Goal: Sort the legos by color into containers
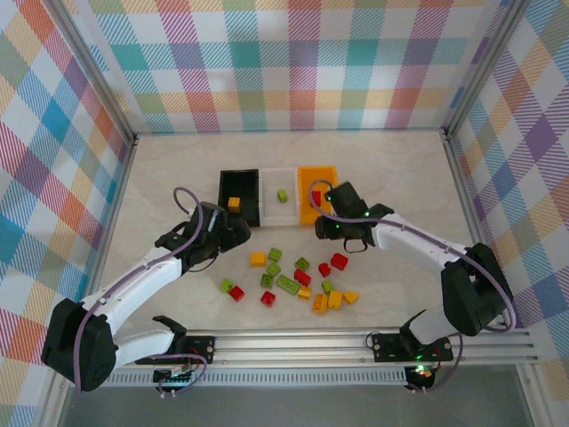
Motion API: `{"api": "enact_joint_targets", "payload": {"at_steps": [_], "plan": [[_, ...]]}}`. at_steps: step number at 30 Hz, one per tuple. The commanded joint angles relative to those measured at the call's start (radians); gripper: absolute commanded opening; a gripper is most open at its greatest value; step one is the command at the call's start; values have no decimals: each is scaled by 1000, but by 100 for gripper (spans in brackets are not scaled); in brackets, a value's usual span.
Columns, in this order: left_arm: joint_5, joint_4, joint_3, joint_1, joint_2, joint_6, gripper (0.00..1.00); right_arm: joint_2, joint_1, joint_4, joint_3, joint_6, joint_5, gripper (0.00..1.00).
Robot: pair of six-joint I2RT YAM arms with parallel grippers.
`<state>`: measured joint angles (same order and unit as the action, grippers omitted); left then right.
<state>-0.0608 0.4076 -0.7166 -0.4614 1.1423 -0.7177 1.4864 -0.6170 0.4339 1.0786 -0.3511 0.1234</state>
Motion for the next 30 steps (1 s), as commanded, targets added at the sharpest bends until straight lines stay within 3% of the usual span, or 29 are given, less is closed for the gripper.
{"api": "enact_joint_targets", "payload": {"at_steps": [1, 11, 15, 18, 21, 27, 30], "plan": [[30, -9, -15, 10, 10, 2, 100, 75, 25, 54, 111, 54, -9, 42], [35, 41, -46, 18, 35, 38, 100, 400, 107, 79, 445, 76, 35, 43], [37, 41, -54, 18, 49, 53, 100, 476, 107, 121, 547, 80, 40, 53], [64, 31, -70, 18, 81, 78, 97, 482, 106, 129, 567, 72, 38, 66], [64, 45, -105, -2, 120, 103, 92, 457, 105, 120, 557, 70, 30, 71], [11, 65, -172, -118, 201, 149, 91, 336, 96, 60, 422, 52, 11, 73], [8, 65, -188, -160, 259, 167, 86, 270, 89, 23, 323, 44, 9, 73]]}}
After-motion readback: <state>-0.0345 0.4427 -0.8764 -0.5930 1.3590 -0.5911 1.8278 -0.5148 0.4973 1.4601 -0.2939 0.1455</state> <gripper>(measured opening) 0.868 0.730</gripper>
